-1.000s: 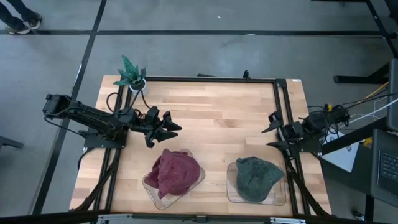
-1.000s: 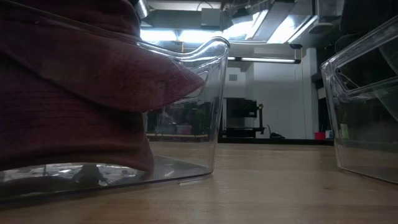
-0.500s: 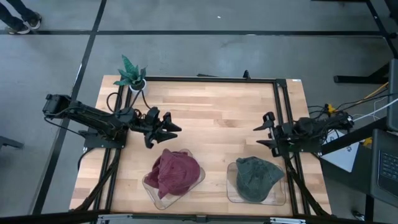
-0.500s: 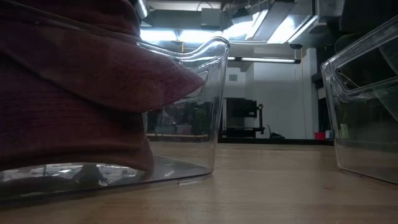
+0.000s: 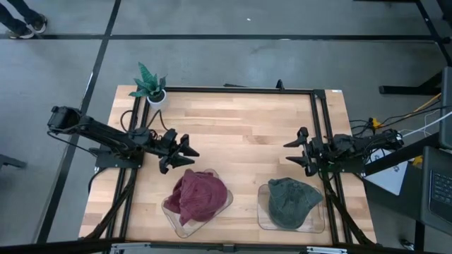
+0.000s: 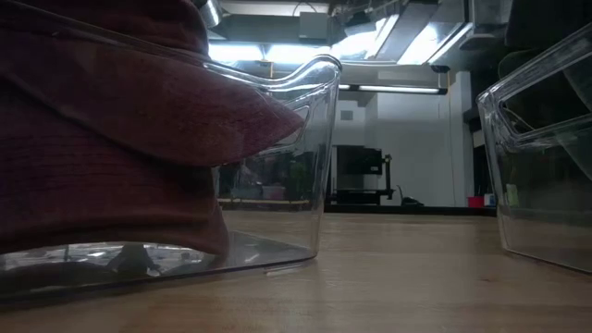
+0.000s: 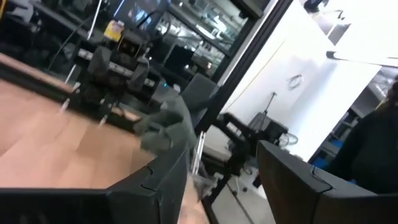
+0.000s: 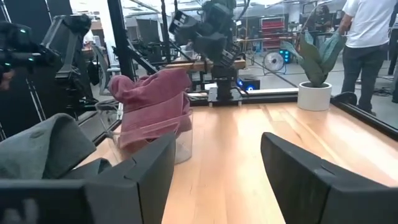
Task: Pick & Place hat
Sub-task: Return to Home Position
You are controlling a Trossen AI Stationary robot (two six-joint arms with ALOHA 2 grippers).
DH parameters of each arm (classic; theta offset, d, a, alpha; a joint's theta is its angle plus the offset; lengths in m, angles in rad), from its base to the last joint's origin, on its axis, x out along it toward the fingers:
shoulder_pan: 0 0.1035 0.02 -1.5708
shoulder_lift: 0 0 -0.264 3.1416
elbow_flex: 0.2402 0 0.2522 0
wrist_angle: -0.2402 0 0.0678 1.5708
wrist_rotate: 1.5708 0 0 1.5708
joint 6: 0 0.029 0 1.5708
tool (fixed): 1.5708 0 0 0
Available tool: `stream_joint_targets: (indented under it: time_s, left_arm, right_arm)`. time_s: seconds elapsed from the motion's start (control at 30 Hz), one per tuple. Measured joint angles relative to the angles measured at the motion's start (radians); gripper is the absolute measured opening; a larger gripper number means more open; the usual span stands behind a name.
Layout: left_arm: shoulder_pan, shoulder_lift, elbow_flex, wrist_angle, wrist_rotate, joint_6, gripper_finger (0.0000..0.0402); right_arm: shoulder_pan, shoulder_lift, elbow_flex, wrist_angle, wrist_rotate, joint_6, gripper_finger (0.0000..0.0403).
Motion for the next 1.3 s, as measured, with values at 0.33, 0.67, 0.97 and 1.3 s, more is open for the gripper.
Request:
stream_joint_targets:
  time_s: [0.33, 0.67, 0.97, 1.3]
  left_arm:
    - [0.0, -0.253, -0.223, -0.04, -0.017, 0.067, 0.0184]
    - [0.039, -0.445, -0.222, -0.336, 0.115, 0.206, 0.0184]
    - [0.097, -0.68, -0.222, -0.607, 0.12, 0.314, 0.0185]
    - [0.101, -1.015, -0.222, -0.895, -0.109, 0.41, 0.0185]
  right_arm:
    - [0.0, 0.0, 0.0, 0.0, -0.004, 0.003, 0.0236]
    - [0.0, 0.0, 0.0, 0.0, -0.005, 0.003, 0.0236]
    - [0.0, 0.0, 0.0, 0.0, -0.004, 0.003, 0.0236]
    - [0.001, 0.0, 0.0, 0.0, -0.004, 0.003, 0.0236]
